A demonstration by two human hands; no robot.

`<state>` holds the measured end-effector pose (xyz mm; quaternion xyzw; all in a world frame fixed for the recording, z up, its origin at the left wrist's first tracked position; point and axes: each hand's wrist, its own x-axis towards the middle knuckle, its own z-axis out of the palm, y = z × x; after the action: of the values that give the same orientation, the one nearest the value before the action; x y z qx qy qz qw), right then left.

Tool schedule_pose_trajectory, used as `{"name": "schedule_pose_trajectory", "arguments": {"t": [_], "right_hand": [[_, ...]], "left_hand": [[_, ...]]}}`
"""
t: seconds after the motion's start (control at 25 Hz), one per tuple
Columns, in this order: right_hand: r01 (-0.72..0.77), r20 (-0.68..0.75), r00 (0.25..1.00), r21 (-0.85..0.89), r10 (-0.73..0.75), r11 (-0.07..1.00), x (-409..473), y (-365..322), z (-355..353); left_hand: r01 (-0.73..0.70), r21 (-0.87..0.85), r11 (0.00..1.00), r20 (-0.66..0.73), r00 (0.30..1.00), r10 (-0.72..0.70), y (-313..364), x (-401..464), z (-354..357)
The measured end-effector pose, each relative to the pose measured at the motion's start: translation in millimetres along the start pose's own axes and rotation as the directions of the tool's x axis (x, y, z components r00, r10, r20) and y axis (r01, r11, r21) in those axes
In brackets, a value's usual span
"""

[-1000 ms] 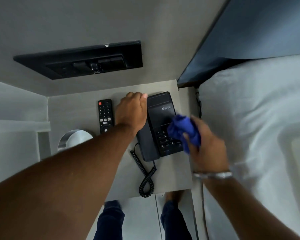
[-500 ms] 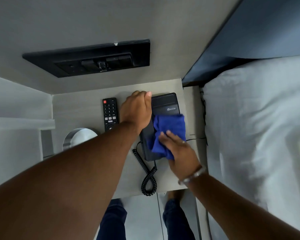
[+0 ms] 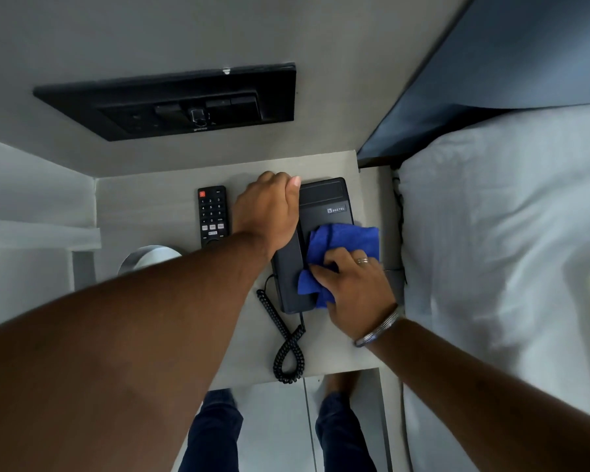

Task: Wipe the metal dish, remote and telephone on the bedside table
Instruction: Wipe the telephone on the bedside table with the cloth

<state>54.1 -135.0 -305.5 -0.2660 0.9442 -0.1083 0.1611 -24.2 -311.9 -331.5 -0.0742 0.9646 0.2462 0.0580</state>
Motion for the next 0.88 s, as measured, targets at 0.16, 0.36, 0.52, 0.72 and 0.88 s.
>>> {"name": "schedule_pose_trajectory", "arguments": {"t": [0.16, 0.36, 0.52, 0.72, 0.88], "right_hand": [[0.137, 0.074, 0.989, -0.156, -0.126, 0.978, 6, 11, -11], [-0.038, 0.122, 0.990, -0.215, 0.065, 0.976, -9, 35, -18], [-0.219, 0.042, 0.972, -0.182, 0.230, 0.959, -13, 55, -31], [-0.059, -0.020, 0.998, -0.019, 0.058, 0.998, -6, 4, -13], [-0.057, 0.036, 0.998, -0.026, 0.058, 0.998, -5, -12, 1]], "left_hand": [[-0.014, 0.007, 1.000, 0.013, 1.000, 0.014, 2, 0, -3], [-0.030, -0.004, 1.000, 0.032, 0.999, 0.030, -1, 0, -3], [-0.027, 0.015, 1.000, 0.027, 0.999, 0.027, -2, 1, -2], [-0.026, 0.033, 0.999, 0.019, 1.000, 0.025, -2, 1, -1], [-0.016, 0.022, 1.000, 0.022, 1.000, 0.016, -2, 1, -2]]}}
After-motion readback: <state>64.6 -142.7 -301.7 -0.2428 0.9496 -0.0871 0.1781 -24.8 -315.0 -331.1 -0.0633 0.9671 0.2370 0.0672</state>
